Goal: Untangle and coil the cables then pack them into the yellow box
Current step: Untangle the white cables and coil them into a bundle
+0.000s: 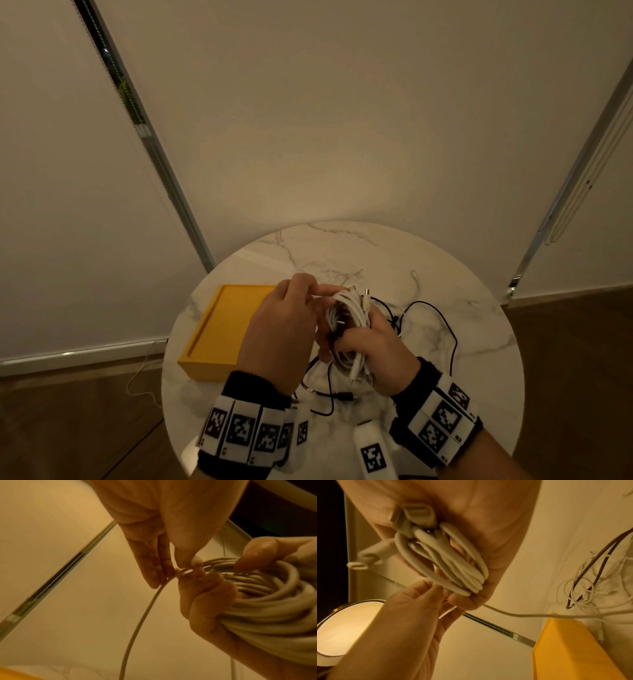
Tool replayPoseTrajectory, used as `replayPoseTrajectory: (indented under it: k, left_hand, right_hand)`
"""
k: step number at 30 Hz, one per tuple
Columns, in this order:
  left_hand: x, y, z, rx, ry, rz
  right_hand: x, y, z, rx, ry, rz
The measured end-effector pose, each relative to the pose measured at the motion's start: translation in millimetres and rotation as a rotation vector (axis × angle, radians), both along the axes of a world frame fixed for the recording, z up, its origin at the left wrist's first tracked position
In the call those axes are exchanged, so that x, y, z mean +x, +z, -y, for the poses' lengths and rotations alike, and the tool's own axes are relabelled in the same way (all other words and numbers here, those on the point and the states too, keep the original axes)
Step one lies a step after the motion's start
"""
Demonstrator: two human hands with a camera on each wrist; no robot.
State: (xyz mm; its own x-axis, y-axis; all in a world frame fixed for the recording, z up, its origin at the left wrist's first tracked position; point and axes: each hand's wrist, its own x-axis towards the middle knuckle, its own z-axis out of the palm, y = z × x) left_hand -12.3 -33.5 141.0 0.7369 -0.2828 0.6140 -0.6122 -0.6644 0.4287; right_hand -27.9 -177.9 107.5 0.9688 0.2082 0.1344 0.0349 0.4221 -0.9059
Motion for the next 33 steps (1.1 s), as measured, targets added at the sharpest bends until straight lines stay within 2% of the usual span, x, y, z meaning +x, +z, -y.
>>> replayPoseTrajectory:
  k: [3,7,11,19,22,24,25,28,29,33]
  left_hand:
    - [4,-3,-6,-0.003,-0.033,-0.014]
    - [4,-6,-8,-0.105,-0.111,-0.090]
    - [4,-6,-6,-0.162,-0.151,-0.089]
    - [4,-9,-7,-0.319,-0.103,-0.061]
    - [7,-14,-5,-0.351,-0.024,-0.089]
    - [9,-21,-3,-0.418,-0.010,-0.241]
    - [8,-22,-1,-0.450,-0.061,-0.365]
    - [1,-29,4,-0.514,-0.332,-0.752]
    - [-3,-34,4,-0.519,-0.388,-0.827]
    - [-5,-54,0,-0.395,-0.392,-0.829]
  right_hand:
    - [0,-1,2,0.009,-0.057,0.002]
    - [0,0,2,0.017,-0.066,0.028]
    - [1,0,3,-0.032,-0.077,0.035]
    - [2,2,5,-0.121,-0.062,0.057]
    - [3,0,6,-0.129,-0.099,0.073]
    - [4,1,6,-0.095,-0.110,0.064]
    - [4,1,6,-0.063,-0.110,0.051]
    - [3,9,13,0.113,-0.130,0.006]
    - [3,11,17,0.161,-0.154,-0.001]
    - [8,7,29,0.233,-0.267,-0.003]
